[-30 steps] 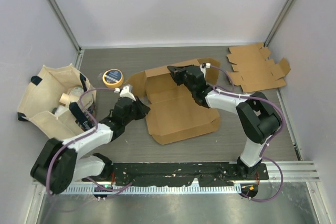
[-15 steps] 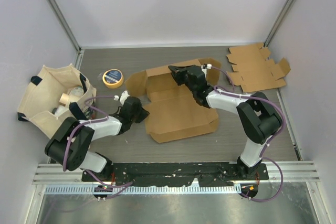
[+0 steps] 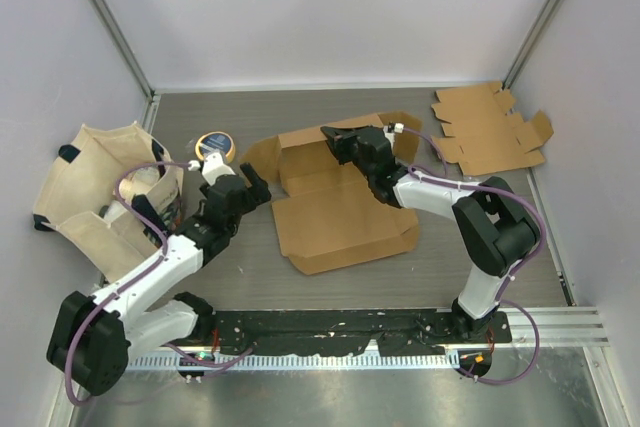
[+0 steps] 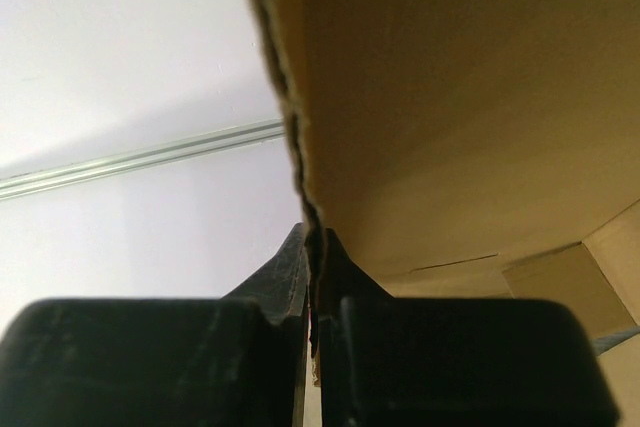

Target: Fold the paper box

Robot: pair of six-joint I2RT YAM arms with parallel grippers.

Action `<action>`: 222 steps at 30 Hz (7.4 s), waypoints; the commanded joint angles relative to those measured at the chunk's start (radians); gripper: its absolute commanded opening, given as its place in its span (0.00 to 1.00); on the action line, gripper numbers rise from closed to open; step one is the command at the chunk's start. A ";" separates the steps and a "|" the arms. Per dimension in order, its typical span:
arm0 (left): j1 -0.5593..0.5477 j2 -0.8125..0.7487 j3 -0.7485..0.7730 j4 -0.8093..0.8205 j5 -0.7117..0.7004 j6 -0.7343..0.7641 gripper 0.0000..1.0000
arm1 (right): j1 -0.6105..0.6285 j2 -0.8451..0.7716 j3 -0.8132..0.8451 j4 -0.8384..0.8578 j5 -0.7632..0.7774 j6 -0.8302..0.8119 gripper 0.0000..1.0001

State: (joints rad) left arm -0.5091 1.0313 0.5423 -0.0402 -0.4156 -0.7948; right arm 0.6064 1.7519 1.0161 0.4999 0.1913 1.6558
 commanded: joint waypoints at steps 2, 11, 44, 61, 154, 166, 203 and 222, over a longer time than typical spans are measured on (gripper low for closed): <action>0.012 0.047 0.091 -0.043 -0.146 0.178 0.80 | -0.004 -0.011 -0.017 -0.075 0.013 0.004 0.04; 0.018 0.283 0.218 0.111 -0.129 0.390 0.66 | 0.001 -0.006 -0.010 -0.073 0.008 0.002 0.02; -0.107 0.328 0.357 -0.011 0.054 0.046 0.00 | 0.046 -0.104 -0.149 -0.024 0.097 0.015 0.01; -0.215 0.288 0.102 0.266 0.064 0.071 0.35 | 0.049 -0.223 -0.401 0.138 0.097 -0.178 0.02; -0.270 0.518 0.053 0.635 -0.548 0.534 0.00 | -0.053 -0.629 -0.266 -0.579 -0.071 -1.090 0.84; -0.270 0.441 0.058 0.502 -0.512 0.485 0.00 | -0.243 -0.456 0.183 -0.905 -0.423 -1.360 0.86; -0.270 0.406 -0.011 0.453 -0.491 0.324 0.00 | -0.148 -0.404 -0.351 -0.278 0.214 -1.260 0.01; -0.270 0.391 -0.004 0.438 -0.462 0.301 0.00 | -0.154 -0.098 -0.330 -0.063 0.218 -1.200 0.01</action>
State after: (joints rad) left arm -0.7830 1.4441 0.5491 0.4347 -0.8860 -0.4648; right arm 0.4530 1.6249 0.6815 0.3603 0.3985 0.4259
